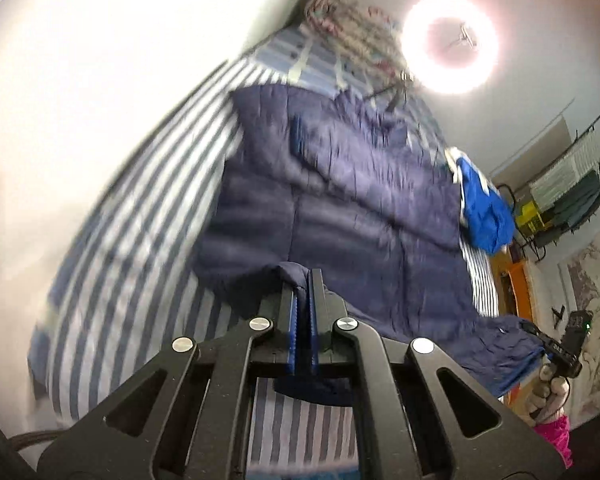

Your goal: Fold large clothes

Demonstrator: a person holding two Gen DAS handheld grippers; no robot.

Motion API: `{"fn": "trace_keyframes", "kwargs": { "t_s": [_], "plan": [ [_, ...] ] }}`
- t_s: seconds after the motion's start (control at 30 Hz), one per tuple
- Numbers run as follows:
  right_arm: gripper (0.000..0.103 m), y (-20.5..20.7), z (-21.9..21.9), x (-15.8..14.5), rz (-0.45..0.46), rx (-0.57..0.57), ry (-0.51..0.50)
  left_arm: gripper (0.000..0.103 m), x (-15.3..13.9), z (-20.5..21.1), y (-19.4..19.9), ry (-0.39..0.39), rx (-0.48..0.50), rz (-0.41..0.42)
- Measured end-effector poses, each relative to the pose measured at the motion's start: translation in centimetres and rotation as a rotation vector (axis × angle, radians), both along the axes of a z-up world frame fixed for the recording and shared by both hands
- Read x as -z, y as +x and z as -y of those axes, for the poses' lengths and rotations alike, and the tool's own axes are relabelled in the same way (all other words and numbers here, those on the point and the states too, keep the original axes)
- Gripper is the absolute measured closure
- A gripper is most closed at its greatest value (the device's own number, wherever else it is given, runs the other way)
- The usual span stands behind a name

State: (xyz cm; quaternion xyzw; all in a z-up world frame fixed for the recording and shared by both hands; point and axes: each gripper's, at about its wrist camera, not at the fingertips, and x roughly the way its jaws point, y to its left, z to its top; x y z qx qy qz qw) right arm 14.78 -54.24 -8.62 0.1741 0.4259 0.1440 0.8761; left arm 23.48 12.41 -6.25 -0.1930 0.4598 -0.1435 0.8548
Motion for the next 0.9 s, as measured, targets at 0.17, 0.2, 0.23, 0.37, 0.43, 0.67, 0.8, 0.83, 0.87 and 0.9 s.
{"fn": "trace_keyframes", "kwargs": {
  "t_s": [0.17, 0.2, 0.23, 0.37, 0.43, 0.67, 0.8, 0.83, 0.87, 0.9],
  "plan": [
    [0.101, 5.6, 0.3, -0.7, 0.011, 0.032, -0.018, 0.101, -0.3, 0.7, 6.0, 0.012, -0.019, 0.027],
    [0.101, 7.0, 0.3, -0.8, 0.008, 0.038, -0.024, 0.101, -0.2, 1.0, 7.6, 0.024, -0.023, 0.031],
    [0.101, 8.3, 0.3, -0.7, 0.005, 0.042, -0.036, 0.101, 0.0, 1.1, 8.6, 0.026, -0.024, 0.031],
    [0.101, 12.8, 0.4, -0.1, -0.008, 0.057, -0.076, 0.101, 1.0, 2.0, 13.2, 0.037, -0.036, 0.033],
    [0.101, 15.3, 0.6, 0.4, -0.018, 0.070, -0.088, 0.101, 1.5, 2.5, 15.1, 0.047, -0.041, 0.032],
    [0.101, 22.1, 1.2, 4.2, -0.093, 0.121, -0.135, 0.101, 3.9, 4.5, 21.4, 0.109, -0.055, 0.012],
    [0.101, 25.1, 1.0, 6.9, -0.134, 0.124, -0.175, 0.101, 6.9, 5.5, 24.6, 0.135, -0.068, -0.018],
    [0.101, 25.6, 1.0, 7.5, -0.142, 0.118, -0.182, 0.101, 7.5, 5.6, 25.0, 0.140, -0.067, -0.024],
    [0.101, 25.9, 1.1, 7.8, -0.147, 0.115, -0.186, 0.101, 8.3, 5.8, 25.6, 0.138, -0.064, -0.034],
    [0.101, 26.2, 1.2, 8.2, -0.152, 0.110, -0.185, 0.101, 8.6, 5.8, 25.8, 0.131, -0.062, -0.040]
  ]
}}
